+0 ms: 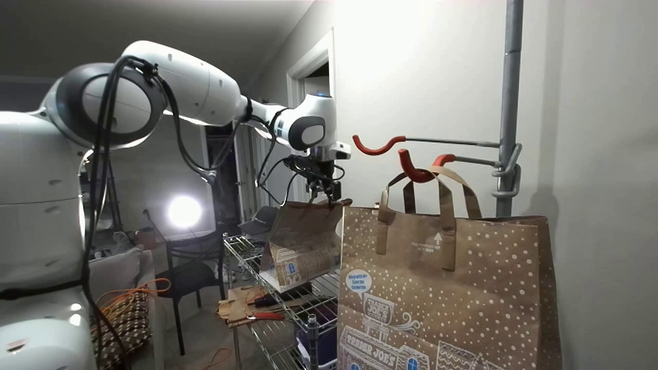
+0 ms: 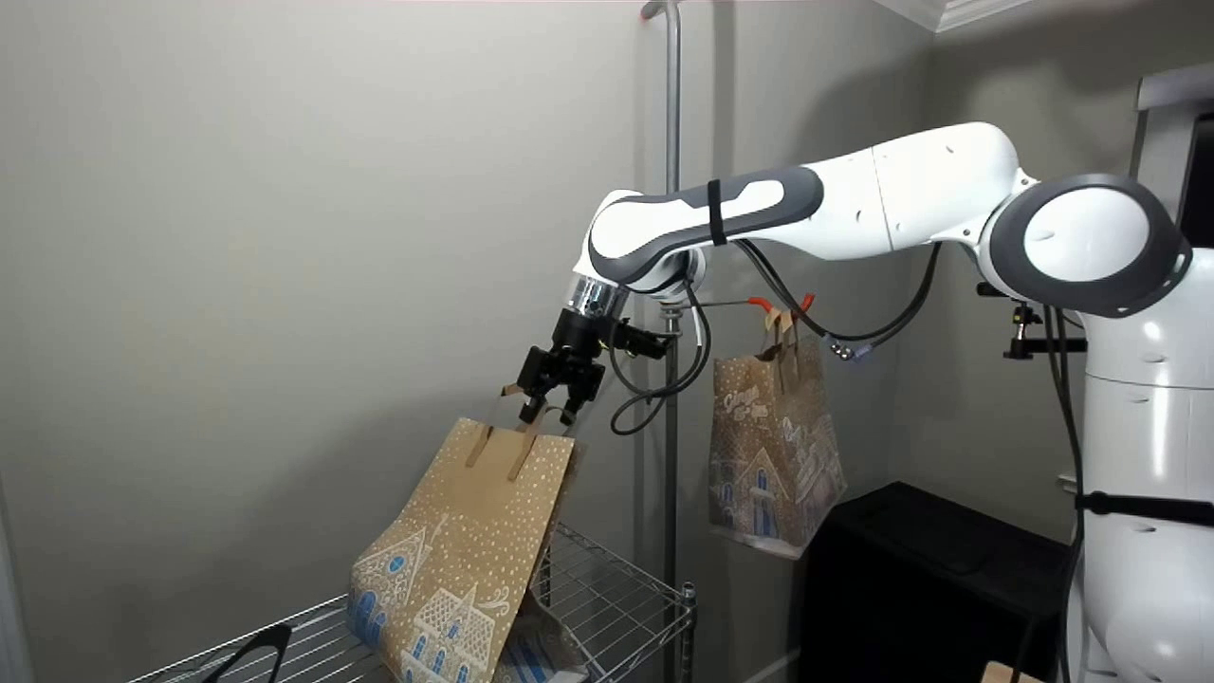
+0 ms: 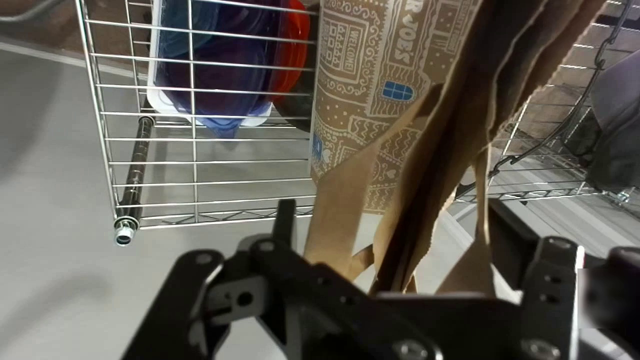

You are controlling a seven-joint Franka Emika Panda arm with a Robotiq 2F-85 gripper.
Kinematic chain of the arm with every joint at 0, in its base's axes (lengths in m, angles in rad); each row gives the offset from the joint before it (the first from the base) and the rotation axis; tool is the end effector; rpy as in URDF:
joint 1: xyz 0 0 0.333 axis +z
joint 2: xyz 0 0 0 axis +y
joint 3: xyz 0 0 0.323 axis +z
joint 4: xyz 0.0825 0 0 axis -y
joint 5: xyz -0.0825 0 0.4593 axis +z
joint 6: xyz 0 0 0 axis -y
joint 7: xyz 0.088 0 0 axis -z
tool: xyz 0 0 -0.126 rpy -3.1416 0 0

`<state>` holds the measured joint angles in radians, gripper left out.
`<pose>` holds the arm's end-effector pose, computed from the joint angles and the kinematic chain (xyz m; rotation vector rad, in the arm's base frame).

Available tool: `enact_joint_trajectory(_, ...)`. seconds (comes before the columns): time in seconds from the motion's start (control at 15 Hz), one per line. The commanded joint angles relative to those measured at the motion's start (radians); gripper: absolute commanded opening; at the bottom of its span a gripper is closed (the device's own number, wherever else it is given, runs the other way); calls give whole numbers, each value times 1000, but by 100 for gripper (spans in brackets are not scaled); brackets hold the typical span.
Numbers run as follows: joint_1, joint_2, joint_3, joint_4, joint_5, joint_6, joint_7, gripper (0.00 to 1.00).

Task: Hang the brown bags on the metal stand

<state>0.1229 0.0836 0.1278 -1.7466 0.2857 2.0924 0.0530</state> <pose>0.6668 0.1875 0.5142 -2.8113 -0.1203 -0.3074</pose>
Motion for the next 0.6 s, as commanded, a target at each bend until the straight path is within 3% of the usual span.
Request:
enact_joint_trajectory(0.0, -1, -10, -1, -25, 6, -10, 25, 60)
enact_joint_trajectory(0.53, -5, -43, -16, -38, -37, -3, 80, 8)
